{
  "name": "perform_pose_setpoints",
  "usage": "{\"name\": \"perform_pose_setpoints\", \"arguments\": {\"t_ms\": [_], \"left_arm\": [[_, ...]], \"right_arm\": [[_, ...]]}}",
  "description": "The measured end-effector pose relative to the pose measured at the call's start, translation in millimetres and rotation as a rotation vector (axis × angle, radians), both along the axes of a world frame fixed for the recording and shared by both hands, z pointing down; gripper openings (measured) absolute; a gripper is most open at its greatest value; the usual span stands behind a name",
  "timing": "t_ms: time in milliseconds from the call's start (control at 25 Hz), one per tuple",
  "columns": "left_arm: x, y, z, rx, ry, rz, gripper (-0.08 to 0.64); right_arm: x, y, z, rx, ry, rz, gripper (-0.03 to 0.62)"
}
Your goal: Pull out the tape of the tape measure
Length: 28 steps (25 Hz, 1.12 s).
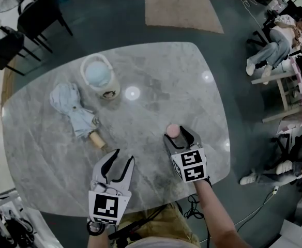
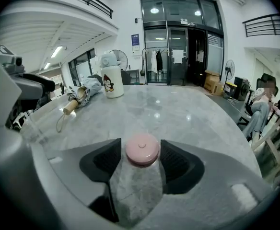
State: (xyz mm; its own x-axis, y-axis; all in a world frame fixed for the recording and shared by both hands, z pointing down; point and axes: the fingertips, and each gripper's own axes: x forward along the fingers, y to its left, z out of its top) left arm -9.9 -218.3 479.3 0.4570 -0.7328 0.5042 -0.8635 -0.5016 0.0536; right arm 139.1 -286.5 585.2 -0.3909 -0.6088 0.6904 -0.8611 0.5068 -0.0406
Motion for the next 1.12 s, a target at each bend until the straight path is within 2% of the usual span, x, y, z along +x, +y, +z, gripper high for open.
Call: {"name": "perform_pose_setpoints", "arguments": {"t_ms": [320,400,640,1120], "left_arm": [[-1.5,0.1,-1.2,0.004,-0.001,-0.004,0.163],[-2.7,-0.1,-3.3,0.010,-0.004,-0.002,0.163],[-5.9,1.1,-7.5,0.024,-0.009,0.001,0.163],[-10.1,18.7,-28.5,0.064,-0.015,0.018,0.163]], "right_arm": [[0.1,0.2,3.0,0.005,0.025,-0.014,0.239],[-0.2,-0.3,2.3,0.006,0.028,-0.020,0.216],[-1.0,2.4,-1.7,0.000,0.002,-0.013,0.215],[-17.6,24.0,-48.8,0.073,-0.038,-0.079,0.215]]}}
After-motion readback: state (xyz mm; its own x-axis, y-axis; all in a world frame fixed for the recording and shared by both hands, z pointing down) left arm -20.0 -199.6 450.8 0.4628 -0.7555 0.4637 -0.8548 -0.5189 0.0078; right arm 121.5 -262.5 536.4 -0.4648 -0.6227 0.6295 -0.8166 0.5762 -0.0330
